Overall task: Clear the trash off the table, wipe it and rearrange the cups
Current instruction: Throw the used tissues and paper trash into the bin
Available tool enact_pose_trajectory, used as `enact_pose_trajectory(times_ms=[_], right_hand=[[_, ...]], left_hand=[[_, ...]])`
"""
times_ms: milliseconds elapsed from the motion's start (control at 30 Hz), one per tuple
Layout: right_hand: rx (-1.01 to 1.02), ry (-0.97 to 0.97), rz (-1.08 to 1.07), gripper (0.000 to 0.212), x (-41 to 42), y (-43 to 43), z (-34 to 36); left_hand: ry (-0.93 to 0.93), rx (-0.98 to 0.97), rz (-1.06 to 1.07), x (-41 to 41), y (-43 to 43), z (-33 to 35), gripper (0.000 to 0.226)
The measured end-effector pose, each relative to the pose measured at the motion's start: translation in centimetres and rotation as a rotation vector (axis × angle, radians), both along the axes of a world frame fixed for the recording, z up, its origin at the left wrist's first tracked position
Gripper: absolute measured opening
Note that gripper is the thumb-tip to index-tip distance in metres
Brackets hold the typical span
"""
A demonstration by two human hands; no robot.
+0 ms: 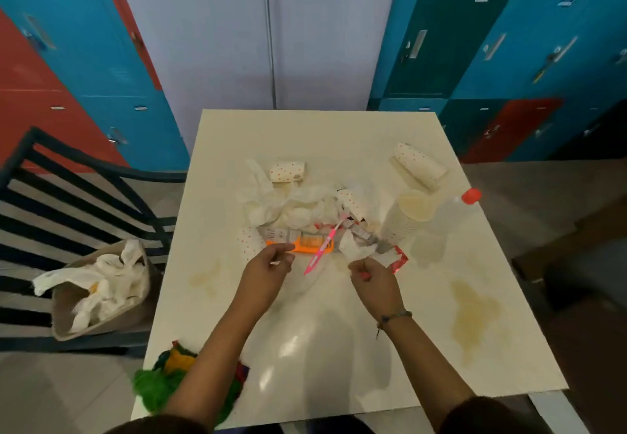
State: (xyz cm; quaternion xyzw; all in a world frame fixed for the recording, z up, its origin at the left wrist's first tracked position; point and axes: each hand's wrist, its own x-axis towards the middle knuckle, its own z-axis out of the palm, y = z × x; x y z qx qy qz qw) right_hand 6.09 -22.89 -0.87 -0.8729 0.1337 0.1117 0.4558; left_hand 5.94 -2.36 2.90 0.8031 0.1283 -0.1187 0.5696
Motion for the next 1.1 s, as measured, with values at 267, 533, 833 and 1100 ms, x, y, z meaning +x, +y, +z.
enact_pose_trajectory(times_ms=[267, 533, 833, 1100], right_hand=[[-0.314, 0.097, 0.123, 0.061, 3.7, -4.4, -3.5], [-0.551, 0.261, 0.296, 0.053, 6.8, -1.8, -5.9], [-0.407, 0.066, 0.176, 0.021, 7.0, -1.9, -4.1], [-0.268, -0.226, 0.077, 0.017, 10.6, -0.9, 2.7]], left_hand=[[0.052, 0.084, -0.024, -1.1, -4.0, -0.9, 0.016], [0.070, 0.094, -0.014, -0.5, -3.5, -2.1, 0.020], [0.100, 0.083, -0.013, 1.5, -3.0, -3.4, 0.017], [0.083, 0.055, 0.009, 4.6, -1.6, -2.9, 0.019]])
